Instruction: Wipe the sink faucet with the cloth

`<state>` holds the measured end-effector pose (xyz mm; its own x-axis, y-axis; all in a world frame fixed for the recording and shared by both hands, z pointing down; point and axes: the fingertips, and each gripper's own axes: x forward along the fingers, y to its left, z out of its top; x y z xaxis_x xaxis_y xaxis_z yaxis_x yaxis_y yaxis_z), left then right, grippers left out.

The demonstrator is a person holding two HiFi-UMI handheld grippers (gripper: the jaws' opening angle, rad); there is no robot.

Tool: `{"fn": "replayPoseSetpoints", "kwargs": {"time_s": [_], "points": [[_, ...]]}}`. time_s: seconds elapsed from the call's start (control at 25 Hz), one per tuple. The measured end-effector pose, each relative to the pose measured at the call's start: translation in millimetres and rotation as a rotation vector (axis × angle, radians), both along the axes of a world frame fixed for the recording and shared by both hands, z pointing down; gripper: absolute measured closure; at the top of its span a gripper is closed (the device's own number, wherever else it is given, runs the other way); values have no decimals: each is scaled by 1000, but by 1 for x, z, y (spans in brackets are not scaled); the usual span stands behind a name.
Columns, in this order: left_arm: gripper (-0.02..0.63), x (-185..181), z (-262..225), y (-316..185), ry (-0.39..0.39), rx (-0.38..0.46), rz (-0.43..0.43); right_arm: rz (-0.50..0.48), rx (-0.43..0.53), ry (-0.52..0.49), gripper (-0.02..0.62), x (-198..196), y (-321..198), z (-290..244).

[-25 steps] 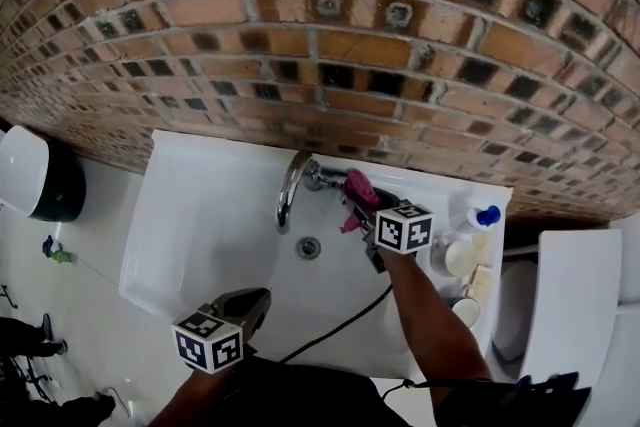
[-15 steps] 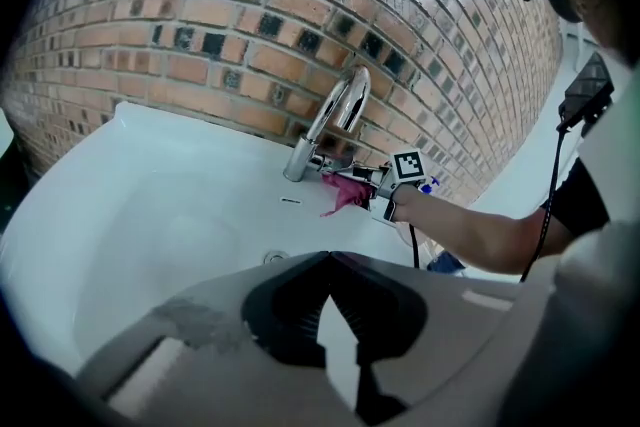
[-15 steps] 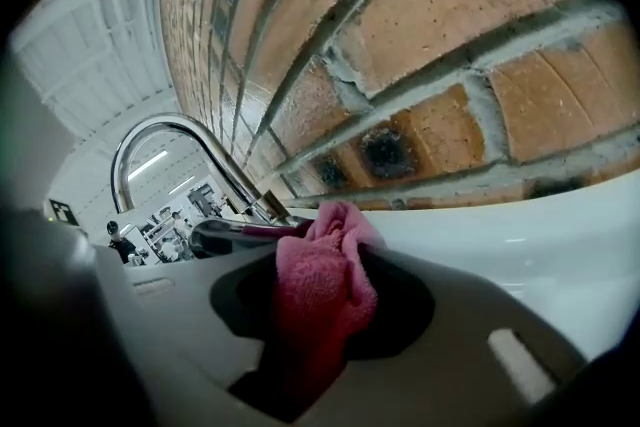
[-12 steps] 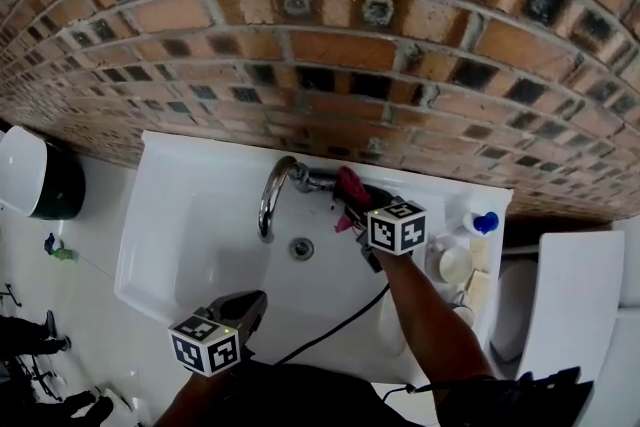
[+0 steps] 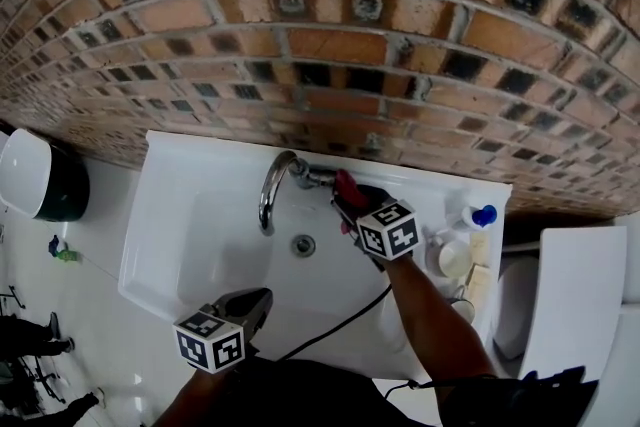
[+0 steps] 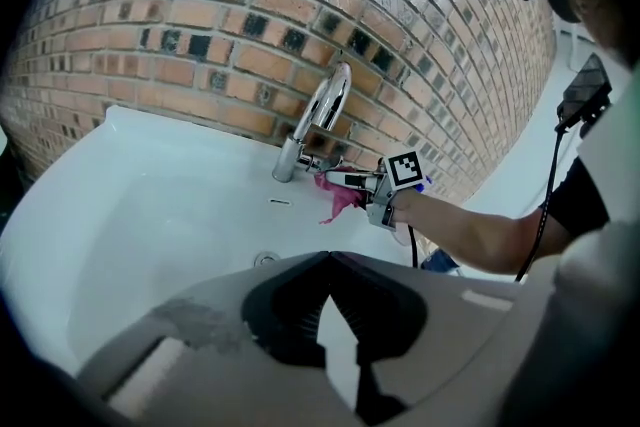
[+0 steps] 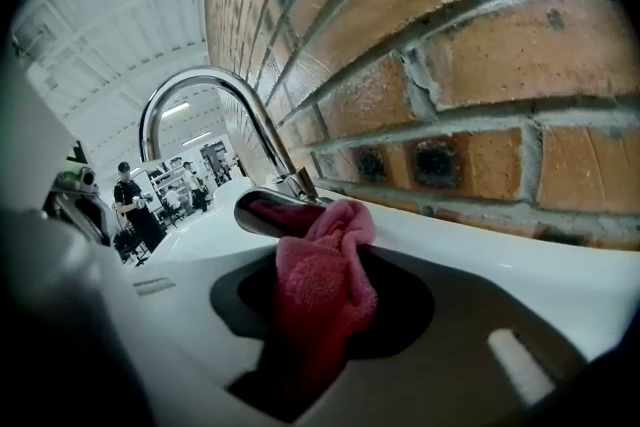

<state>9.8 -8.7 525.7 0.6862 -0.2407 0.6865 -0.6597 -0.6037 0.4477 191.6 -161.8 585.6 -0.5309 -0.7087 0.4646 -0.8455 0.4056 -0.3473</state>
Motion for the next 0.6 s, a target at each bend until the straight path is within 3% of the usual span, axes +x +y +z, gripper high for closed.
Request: {"fn": "replayPoseSetpoints", "kwargs": {"time_s": [0.16,0.4,0.6], "points": [[603,-4,-4,5,2,11,-1,-7,8,61,469,-3,4,-4],[603,-9,-9,11,13,27,2,-31,31,229,469,-7,12,-14],[603,-11,-13,13,26,42,14,-57,77,250,463,-19,24,-34]]}}
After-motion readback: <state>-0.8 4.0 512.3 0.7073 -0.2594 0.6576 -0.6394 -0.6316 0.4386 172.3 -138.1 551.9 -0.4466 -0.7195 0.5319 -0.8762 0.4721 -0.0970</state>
